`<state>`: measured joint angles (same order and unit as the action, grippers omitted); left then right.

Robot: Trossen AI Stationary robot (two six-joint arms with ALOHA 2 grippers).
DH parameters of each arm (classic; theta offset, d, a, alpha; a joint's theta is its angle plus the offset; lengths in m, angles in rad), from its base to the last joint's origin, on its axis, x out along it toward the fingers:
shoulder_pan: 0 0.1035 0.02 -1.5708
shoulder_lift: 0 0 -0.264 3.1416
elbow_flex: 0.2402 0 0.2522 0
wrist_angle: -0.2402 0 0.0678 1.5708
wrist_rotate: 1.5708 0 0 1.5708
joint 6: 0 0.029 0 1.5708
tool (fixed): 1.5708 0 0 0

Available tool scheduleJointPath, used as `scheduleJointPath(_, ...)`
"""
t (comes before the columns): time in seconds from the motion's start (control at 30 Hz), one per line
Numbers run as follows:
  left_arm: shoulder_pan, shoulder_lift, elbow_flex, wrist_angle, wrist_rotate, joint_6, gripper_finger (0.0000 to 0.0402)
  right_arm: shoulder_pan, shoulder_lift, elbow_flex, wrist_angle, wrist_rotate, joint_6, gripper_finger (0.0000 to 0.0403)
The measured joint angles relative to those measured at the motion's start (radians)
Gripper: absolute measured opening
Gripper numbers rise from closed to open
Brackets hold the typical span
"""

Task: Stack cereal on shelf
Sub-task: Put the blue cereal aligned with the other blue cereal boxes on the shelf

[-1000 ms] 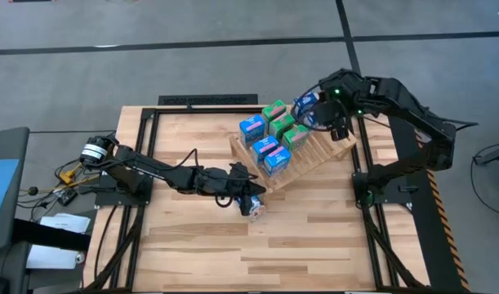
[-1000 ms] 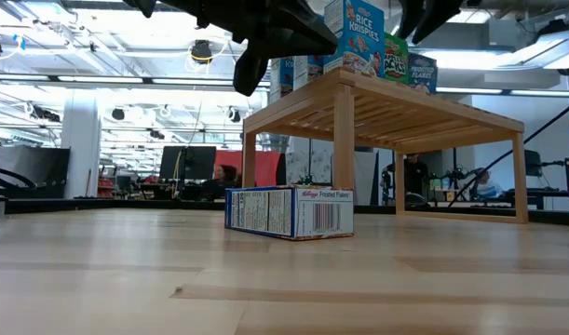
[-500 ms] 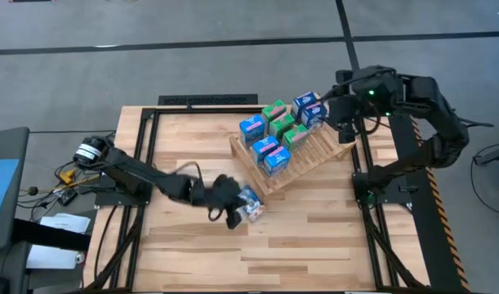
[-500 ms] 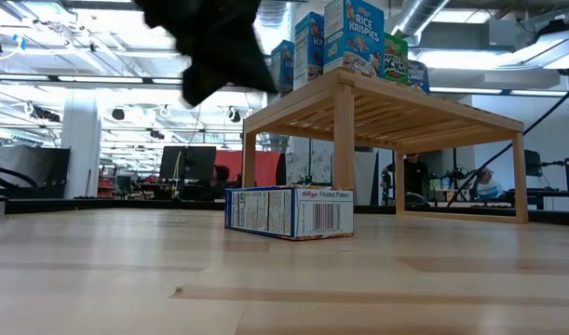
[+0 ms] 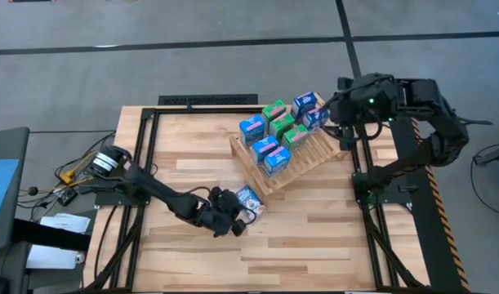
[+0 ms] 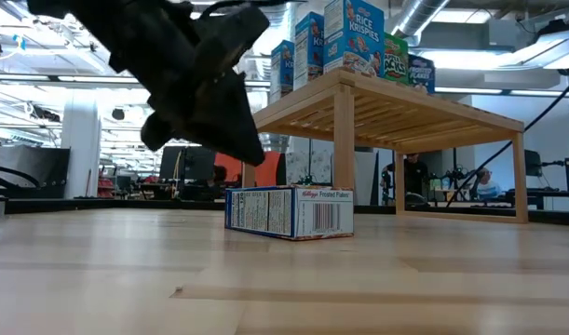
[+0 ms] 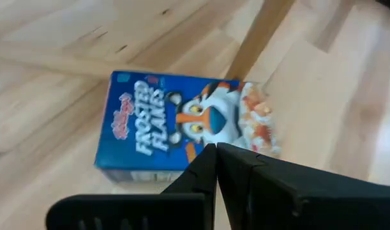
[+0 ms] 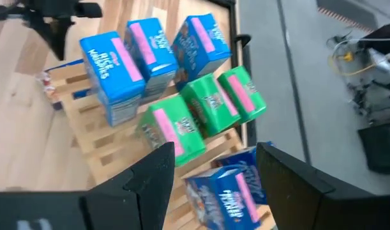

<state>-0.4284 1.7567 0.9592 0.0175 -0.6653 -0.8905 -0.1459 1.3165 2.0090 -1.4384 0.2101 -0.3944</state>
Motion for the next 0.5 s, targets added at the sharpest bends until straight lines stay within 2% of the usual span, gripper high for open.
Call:
scheduleJointPath(0.17, -0.032, 0.049, 0.0, -0.001, -0.081, -0.056, 0.0, 0.032, 0.001, 0.0, -0.017, -0.001, 0.068, 0.0245)
scheduleJointPath(0.3, -0.047, 0.096, 0.0, 0.081, -0.131, -0.073, 0.0, 0.063, 0.001, 0.0, -0.034, -0.002, 0.126, 0.0245)
scheduleJointPath(0.5, -0.051, 0.157, 0.002, 0.239, -0.14, -0.026, 0.0, 0.11, 0.001, 0.0, -0.062, -0.002, 0.188, 0.0245)
